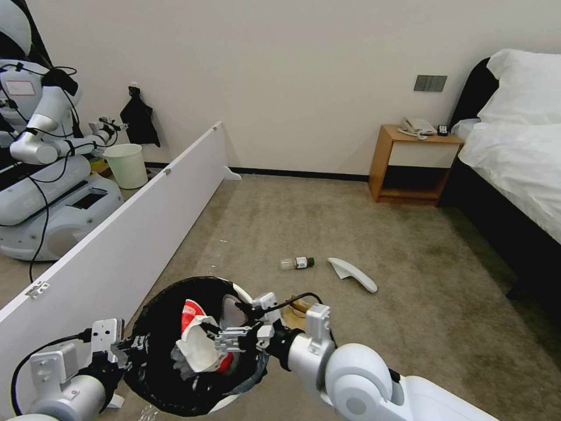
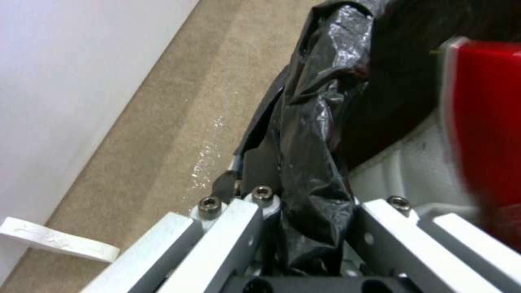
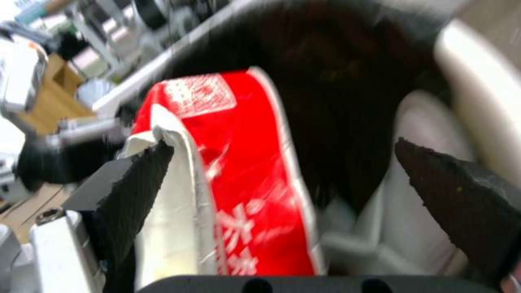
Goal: Pick up the trash bin, then pick up the garbage from the floor and place it into the trash bin.
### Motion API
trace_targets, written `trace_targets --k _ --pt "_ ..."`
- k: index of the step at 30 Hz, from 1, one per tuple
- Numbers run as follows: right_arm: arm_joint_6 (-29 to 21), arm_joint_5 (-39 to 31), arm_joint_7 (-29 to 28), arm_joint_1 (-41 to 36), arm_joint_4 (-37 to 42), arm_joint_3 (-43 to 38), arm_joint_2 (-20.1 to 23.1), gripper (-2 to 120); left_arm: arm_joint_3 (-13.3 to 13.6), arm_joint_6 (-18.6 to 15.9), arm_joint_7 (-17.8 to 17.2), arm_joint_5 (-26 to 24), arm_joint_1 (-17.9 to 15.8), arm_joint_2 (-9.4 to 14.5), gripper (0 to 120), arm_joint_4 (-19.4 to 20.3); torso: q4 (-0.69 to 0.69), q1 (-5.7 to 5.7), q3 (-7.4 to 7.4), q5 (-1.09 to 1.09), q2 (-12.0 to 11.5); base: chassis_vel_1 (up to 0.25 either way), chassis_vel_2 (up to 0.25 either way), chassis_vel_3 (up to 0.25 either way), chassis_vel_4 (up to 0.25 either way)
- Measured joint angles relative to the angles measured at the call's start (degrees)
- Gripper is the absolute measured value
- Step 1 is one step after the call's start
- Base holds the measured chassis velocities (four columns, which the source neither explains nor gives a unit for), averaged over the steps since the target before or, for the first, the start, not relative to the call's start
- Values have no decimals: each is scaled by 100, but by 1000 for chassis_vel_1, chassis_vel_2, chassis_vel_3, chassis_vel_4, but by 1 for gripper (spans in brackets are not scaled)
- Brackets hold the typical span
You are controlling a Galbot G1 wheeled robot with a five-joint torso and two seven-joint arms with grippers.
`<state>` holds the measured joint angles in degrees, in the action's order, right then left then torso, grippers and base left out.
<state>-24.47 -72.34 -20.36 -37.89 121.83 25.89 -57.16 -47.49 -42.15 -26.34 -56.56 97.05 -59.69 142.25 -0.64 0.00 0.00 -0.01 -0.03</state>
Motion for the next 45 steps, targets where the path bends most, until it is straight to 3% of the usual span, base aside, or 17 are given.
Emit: trace_targets --k 11,13,24,32,35,41,45 --pt "-676 -703 -842 140 158 -38 -180 100 20 1 7 -16 -15 28 3 -5 -1 0 0 0 0 0 0 0 0" --pt "-1018 -730 -1053 182 213 -89 -193 100 22 1 34 -22 -21 27 3 -18 0 0 0 0 0 0 0 0 0" --pt "-1334 -554 -1150 109 373 -234 -25 100 14 0 48 -72 -29 7 3 4 -1 0 0 0 0 0 0 0 0" --pt "-906 218 -401 42 346 -336 63 100 25 3 48 -53 -29 -26 3 -5 0 0 0 1 0 0 0 0 0" --pt "16 1180 607 -73 269 -559 115 100 -28 17 -7 -10 -18 -68 3 -39 -6 0 0 0 0 0 0 0 0" --pt "531 1460 896 -186 202 -1048 -1 100 -99 4 -51 30 15 -132 2 -53 4 0 0 0 -1 0 0 0 0" --pt "744 1568 1020 -549 107 -2125 -79 100 -178 8 3 118 54 -237 2 -46 -1 0 0 1 0 0 0 0 0"
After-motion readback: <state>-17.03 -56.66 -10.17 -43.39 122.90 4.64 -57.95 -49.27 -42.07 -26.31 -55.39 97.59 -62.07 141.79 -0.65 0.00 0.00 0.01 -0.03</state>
